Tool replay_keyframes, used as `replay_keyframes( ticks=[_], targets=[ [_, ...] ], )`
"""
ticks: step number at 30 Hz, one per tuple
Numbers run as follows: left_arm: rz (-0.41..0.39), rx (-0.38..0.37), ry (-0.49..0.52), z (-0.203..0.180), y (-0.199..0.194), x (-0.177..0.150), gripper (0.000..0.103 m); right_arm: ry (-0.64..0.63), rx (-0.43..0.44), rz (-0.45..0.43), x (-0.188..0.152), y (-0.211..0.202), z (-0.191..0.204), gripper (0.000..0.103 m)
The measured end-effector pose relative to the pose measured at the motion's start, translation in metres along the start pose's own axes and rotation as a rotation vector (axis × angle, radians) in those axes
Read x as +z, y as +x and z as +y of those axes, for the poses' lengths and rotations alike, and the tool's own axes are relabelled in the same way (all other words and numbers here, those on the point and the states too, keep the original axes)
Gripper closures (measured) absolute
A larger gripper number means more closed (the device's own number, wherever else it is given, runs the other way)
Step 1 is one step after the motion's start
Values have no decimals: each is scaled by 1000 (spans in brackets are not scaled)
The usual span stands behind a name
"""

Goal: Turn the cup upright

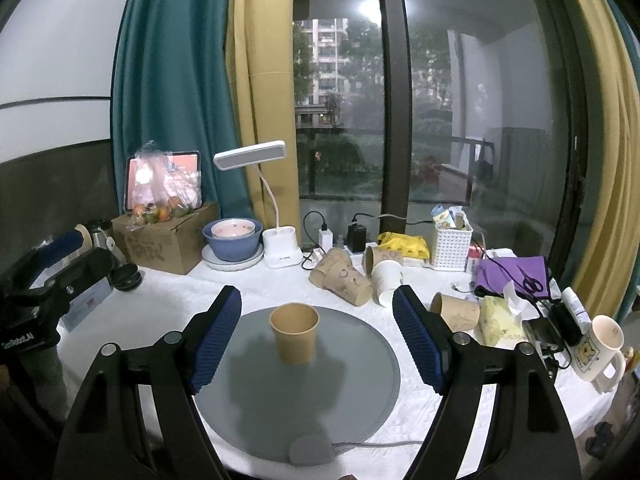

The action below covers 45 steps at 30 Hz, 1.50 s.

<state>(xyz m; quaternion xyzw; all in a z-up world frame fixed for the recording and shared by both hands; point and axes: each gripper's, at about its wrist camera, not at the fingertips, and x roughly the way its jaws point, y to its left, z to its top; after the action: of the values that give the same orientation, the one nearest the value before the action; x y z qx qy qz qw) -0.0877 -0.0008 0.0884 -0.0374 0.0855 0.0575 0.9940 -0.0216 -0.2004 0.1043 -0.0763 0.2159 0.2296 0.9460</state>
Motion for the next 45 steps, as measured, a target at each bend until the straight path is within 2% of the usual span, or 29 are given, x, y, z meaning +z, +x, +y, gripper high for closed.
replay_keyframes(
  ticks=[45],
  targets=[
    [26,-27,-5,-10,1,-1,4,4,2,5,-1,2,2,22]
  ],
)
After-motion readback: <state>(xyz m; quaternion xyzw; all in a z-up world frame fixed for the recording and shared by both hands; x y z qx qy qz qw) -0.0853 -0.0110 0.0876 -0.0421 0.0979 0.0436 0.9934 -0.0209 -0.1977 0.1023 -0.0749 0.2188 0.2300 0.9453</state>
